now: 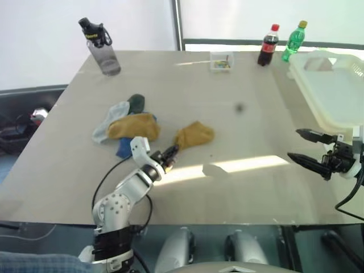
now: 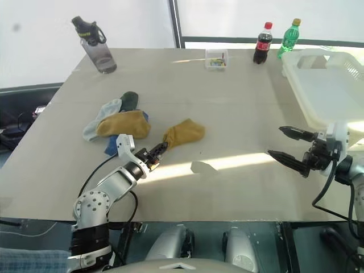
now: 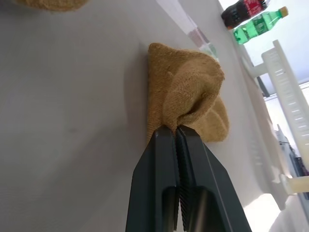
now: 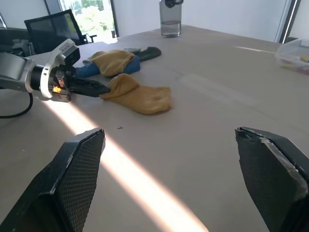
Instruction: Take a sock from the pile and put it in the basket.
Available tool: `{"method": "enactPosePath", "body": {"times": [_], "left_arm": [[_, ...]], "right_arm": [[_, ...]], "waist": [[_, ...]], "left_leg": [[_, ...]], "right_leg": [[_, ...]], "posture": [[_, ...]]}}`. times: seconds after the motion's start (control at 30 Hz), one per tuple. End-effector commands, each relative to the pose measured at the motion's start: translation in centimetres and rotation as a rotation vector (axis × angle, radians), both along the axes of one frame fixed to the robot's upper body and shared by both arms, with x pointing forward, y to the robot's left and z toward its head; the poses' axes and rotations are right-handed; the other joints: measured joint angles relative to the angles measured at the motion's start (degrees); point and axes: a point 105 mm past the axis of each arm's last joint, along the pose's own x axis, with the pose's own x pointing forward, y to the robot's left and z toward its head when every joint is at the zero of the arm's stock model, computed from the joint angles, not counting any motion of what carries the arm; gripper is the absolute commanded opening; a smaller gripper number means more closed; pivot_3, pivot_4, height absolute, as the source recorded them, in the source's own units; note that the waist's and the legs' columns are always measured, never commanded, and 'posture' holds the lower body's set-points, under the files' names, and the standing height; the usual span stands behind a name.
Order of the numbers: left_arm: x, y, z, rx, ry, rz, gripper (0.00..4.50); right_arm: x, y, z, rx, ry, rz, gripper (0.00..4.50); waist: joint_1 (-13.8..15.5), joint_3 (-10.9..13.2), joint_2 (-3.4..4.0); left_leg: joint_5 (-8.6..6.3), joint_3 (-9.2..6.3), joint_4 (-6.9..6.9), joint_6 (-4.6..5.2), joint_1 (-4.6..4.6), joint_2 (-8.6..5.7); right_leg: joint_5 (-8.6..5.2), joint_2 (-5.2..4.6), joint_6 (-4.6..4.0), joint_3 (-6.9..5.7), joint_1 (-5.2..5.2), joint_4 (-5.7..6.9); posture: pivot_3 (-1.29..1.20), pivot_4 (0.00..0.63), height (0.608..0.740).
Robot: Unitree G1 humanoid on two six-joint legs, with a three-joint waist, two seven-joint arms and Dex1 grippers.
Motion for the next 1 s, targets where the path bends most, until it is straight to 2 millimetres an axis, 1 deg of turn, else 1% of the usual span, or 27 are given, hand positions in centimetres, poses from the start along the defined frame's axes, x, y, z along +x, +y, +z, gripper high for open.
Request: {"method": "enactPosePath", "body": {"times": [0.03, 0.13, 0.23, 0.27, 0.37, 0.43, 0.47, 0.53, 0.57, 0.67, 0.7, 0.8, 0.87, 0.93, 1.0], "left_arm": [[-1.5, 0.5, -4.0, -0.005, 0.170, 0.036, 0.10], [-1.5, 0.1, -4.0, 0.005, 0.171, 0.005, 0.10], [-1.6, -1.2, -2.9, -0.041, 0.129, -0.059, 0.10], [-1.7, -1.5, -2.4, -0.054, 0.110, -0.076, 0.35], [-2.1, -2.2, -1.2, -0.068, 0.051, -0.133, 1.30], [-2.0, -2.2, -0.2, -0.017, -0.020, -0.143, 2.19], [-1.9, -2.1, 0.6, -0.007, -0.072, -0.144, 2.62], [-1.9, -2.0, 1.8, -0.026, -0.137, -0.141, 2.62], [-1.9, -1.9, 2.0, -0.033, -0.152, -0.139, 2.62], [-2.3, -1.7, 3.4, 0.008, -0.236, -0.165, 2.62], [-2.6, -1.6, 4.2, 0.024, -0.279, -0.174, 2.62], [-3.4, -1.2, 7.0, 0.087, -0.436, -0.197, 2.62], [-4.2, -1.2, 8.3, 0.116, -0.512, -0.230, 2.62], [-5.0, -1.2, 9.0, 0.167, -0.557, -0.276, 2.62], [-6.0, -1.0, 9.1, 0.287, -0.592, -0.356, 2.62]], "right_arm": [[0.1, 0.1, 1.0, -0.005, -0.046, 0.011, 4.50], [0.2, 0.2, 1.0, -0.007, -0.046, 0.016, 4.50], [0.3, 0.5, 1.1, -0.006, -0.047, 0.021, 4.50], [0.3, 0.5, 1.1, -0.006, -0.048, 0.023, 4.50], [0.3, 0.6, 1.1, -0.005, -0.049, 0.026, 4.50], [0.3, 0.7, 1.1, -0.005, -0.048, 0.027, 4.50], [0.2, 0.7, 1.0, -0.005, -0.048, 0.027, 4.50], [0.2, 0.8, 0.9, -0.005, -0.046, 0.027, 4.50], [0.3, 0.8, 0.8, -0.006, -0.046, 0.027, 4.50], [0.3, 1.3, 0.5, -0.022, -0.042, 0.041, 4.50], [0.4, 1.6, 0.3, -0.025, -0.030, 0.041, 4.50], [1.3, 2.7, -0.4, -0.026, 0.015, 0.007, 4.50], [2.0, 3.6, -0.4, -0.010, 0.021, -0.017, 4.50], [2.4, 4.4, -0.5, -0.003, 0.014, -0.024, 4.50], [3.3, 5.8, -1.0, -0.027, -0.006, -0.025, 4.50]], "waist": [[0.00, -0.16, 0.24], [0.03, -0.30, 0.38], [0.09, -0.36, 0.43], [0.16, -0.36, 0.43], [0.34, -0.35, 0.42], [0.55, -0.26, 0.26], [0.55, -0.22, 0.19], [0.41, -0.18, 0.13], [0.33, -0.13, 0.04], [0.28, 0.03, -0.21], [0.24, 0.04, -0.22], [0.20, 0.05, -0.23], [0.13, 0.05, -0.24], [0.19, 0.06, -0.22], [0.10, 0.09, -0.27]], "left_leg": [[0.00, 0.01, -0.02, 0.00, 0.02, 0.01], [0.00, 0.01, -0.02, 0.01, 0.02, 0.02], [-0.01, 0.01, -0.02, 0.03, 0.00, 0.01], [-0.01, 0.02, -0.02, 0.03, -0.01, 0.01], [-0.03, 0.02, -0.02, 0.05, -0.07, 0.00], [-0.03, 0.00, -0.02, 0.06, -0.11, 0.00], [-0.03, -0.02, -0.02, 0.06, -0.13, 0.00], [-0.04, -0.03, -0.02, 0.06, -0.16, 0.00], [-0.04, -0.02, -0.02, 0.07, -0.18, 0.00], [-0.04, -0.03, -0.05, 0.07, -0.28, 0.01], [-0.04, -0.03, -0.07, 0.06, -0.34, 0.02], [-0.03, -0.03, -0.06, 0.05, -0.73, 0.02], [-0.02, -0.03, -0.03, 0.03, -0.98, 0.02], [-0.02, -0.03, -0.03, 0.03, -1.02, 0.02], [-0.02, -0.03, -0.04, 0.03, -1.03, 0.02]], "right_leg": [[0.00, 0.00, 0.00, 0.01, 0.00, 0.02], [0.00, 0.02, -0.01, 0.01, -0.02, 0.04], [0.00, -0.01, -0.01, 0.02, -0.02, 0.02], [0.00, -0.02, -0.01, 0.02, -0.02, 0.02], [0.00, -0.05, -0.01, 0.01, -0.08, -0.02], [-0.01, -0.08, -0.02, -0.02, -0.09, -0.04], [-0.01, -0.09, -0.02, -0.05, -0.09, -0.05], [-0.01, -0.11, -0.03, -0.06, -0.10, -0.09], [-0.01, -0.13, -0.03, -0.06, -0.12, -0.11], [-0.01, -0.14, -0.03, -0.06, -0.27, -0.10], [-0.01, -0.13, -0.03, -0.06, -0.34, -0.10], [0.00, -0.14, -0.03, -0.05, -0.72, -0.06], [0.00, -0.14, -0.03, -0.05, -0.99, -0.01], [0.00, -0.13, -0.03, -0.06, -1.02, -0.02], [0.00, -0.11, -0.04, -0.07, -1.02, -0.04]], "posture": [[0.00, 0.150, 0.740], [0.00, 0.150, 0.740], [0.00, 0.150, 0.740], [0.00, 0.150, 0.740], [0.00, 0.150, 0.740], [0.00, 0.150, 0.740], [0.00, 0.150, 0.740], [0.00, 0.150, 0.740], [0.00, 0.150, 0.740], [0.00, 0.150, 0.740], [0.00, 0.150, 0.740], [0.00, 0.150, 0.740], [0.00, 0.150, 0.740], [0.00, 0.150, 0.740], [0.00, 0.150, 0.740]]}}
